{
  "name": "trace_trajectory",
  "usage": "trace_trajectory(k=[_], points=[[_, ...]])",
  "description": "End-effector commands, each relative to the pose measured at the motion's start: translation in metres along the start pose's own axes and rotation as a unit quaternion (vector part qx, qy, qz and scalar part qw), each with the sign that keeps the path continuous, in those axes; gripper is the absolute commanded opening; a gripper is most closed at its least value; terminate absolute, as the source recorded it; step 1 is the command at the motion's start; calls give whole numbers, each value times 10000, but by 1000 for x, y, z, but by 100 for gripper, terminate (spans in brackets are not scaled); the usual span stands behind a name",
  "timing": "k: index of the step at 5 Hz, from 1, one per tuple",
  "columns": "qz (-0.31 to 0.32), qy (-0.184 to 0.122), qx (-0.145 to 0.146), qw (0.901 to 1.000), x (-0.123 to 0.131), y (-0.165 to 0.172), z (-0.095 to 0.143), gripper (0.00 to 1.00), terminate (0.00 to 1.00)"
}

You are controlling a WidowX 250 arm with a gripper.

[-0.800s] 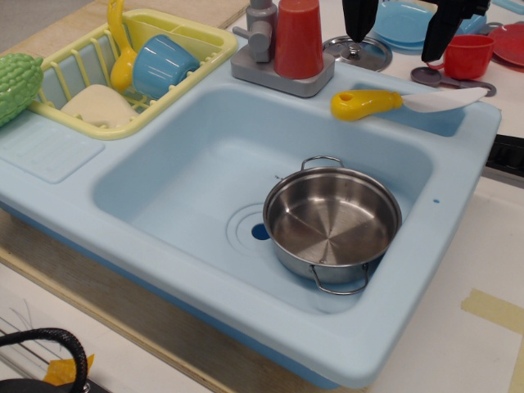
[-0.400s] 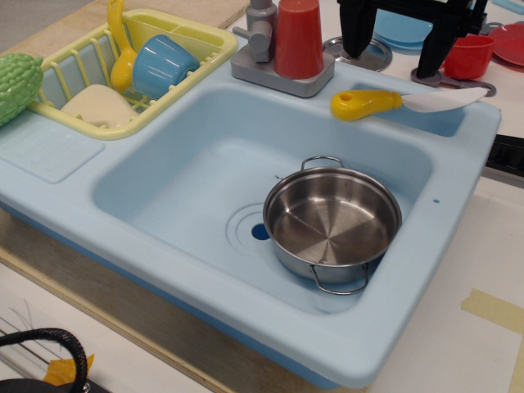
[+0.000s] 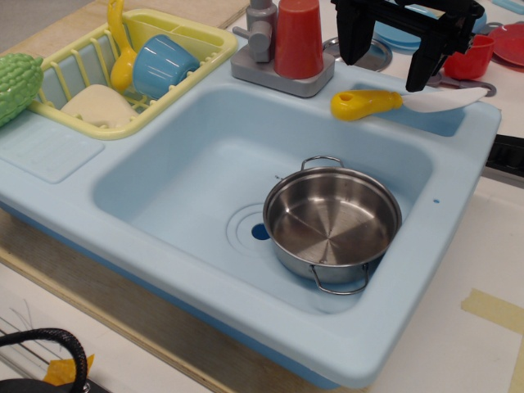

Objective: Put knife in pot or pan

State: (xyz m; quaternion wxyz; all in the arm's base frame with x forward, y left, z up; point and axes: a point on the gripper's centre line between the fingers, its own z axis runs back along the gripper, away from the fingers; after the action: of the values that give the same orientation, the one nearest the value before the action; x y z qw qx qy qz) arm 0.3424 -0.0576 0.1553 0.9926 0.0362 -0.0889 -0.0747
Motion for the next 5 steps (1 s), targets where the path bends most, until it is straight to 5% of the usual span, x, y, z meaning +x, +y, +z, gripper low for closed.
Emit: trace_trajectory(k=[1, 5], points=[[-234, -154, -187, 9994, 5, 8, -1, 100, 0], [-99, 49, -462, 9989, 2, 11, -31, 100, 0]])
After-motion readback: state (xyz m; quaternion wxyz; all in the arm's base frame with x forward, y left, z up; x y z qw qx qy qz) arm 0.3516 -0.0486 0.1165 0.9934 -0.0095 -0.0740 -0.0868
